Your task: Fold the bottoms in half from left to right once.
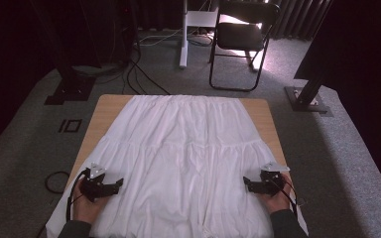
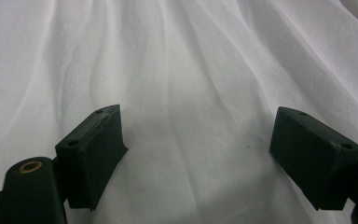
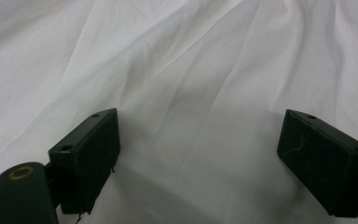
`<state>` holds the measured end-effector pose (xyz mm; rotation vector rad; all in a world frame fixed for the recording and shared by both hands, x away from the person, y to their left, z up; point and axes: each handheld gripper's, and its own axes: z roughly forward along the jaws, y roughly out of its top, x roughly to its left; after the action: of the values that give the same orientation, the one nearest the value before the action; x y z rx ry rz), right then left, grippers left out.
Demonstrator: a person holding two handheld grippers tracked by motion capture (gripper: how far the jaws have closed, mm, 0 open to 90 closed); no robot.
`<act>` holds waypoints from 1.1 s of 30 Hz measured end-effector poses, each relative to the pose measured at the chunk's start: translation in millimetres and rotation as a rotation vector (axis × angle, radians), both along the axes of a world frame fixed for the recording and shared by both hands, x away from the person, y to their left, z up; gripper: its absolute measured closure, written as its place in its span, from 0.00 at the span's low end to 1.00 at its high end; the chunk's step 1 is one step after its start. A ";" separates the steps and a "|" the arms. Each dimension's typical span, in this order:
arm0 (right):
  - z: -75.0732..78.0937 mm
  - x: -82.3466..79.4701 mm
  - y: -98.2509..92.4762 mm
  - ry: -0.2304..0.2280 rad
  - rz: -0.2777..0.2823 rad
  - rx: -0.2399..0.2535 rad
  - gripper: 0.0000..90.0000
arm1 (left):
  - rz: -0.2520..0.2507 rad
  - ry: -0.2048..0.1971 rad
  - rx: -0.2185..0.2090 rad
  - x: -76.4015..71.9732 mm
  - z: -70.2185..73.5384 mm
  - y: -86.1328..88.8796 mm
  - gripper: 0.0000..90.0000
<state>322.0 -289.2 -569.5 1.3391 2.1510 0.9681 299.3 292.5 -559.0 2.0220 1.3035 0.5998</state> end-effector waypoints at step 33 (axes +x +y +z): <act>0.1 -0.1 -0.3 -0.001 -0.002 0.001 0.15 | 0.194 -0.057 0.032 -11.9 19.0 38.2 0.09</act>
<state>321.9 -289.5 -569.4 1.3415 2.1480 0.9690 287.4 330.7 -540.0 1.9025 1.4745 0.7664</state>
